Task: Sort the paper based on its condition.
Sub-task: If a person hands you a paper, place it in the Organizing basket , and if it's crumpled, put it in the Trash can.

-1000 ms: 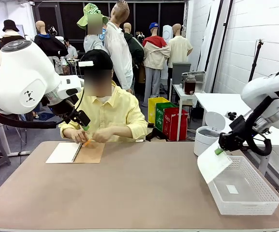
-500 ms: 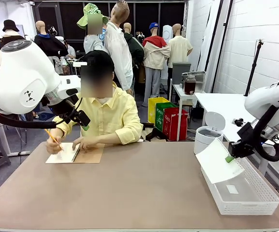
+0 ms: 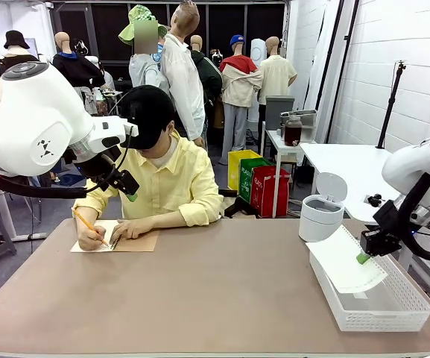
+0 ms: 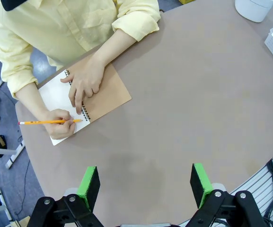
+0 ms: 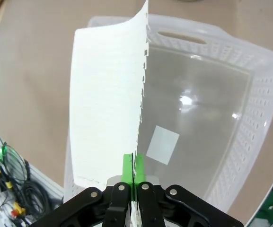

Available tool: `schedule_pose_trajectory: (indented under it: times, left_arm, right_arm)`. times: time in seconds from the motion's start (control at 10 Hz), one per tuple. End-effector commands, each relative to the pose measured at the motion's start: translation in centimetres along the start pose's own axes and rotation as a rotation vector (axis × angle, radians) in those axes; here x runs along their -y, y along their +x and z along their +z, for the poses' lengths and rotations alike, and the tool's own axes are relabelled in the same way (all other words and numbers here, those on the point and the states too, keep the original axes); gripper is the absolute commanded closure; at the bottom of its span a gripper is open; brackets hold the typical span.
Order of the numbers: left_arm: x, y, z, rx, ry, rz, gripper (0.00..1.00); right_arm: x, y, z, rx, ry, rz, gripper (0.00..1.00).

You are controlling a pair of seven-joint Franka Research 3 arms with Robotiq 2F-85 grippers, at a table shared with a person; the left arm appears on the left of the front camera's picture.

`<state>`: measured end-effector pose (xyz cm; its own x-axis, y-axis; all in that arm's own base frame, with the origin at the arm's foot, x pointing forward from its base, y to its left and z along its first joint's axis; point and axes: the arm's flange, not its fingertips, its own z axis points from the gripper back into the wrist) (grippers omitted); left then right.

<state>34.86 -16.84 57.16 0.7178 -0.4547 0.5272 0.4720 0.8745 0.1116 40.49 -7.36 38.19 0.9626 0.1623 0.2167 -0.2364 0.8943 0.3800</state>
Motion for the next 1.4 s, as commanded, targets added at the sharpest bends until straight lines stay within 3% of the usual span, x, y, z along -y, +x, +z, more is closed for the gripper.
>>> schedule_pose_trajectory:
  times: [0.0,0.8,1.2,1.3]
  left_arm:
    - [-0.1,0.0,0.0,0.000,0.002,-0.007,0.00]
    - [-0.1,0.0,0.0,0.000,0.002,-0.007,0.00]
    - [-0.1,0.0,0.0,0.000,0.002,-0.007,0.00]
    - [-0.1,0.0,0.0,0.000,0.002,-0.007,0.00]
  right_arm:
    - [-0.5,-0.9,-0.8,-0.013,-0.055,-0.047,1.00]
    - [-0.5,-3.1,-2.2,0.056,-0.172,-0.218,1.00]
    - [-0.9,-3.4,-1.9,0.002,-0.175,-0.253,1.00]
    - [-1.2,-3.6,-1.8,-0.035,-0.173,-0.285,0.80]
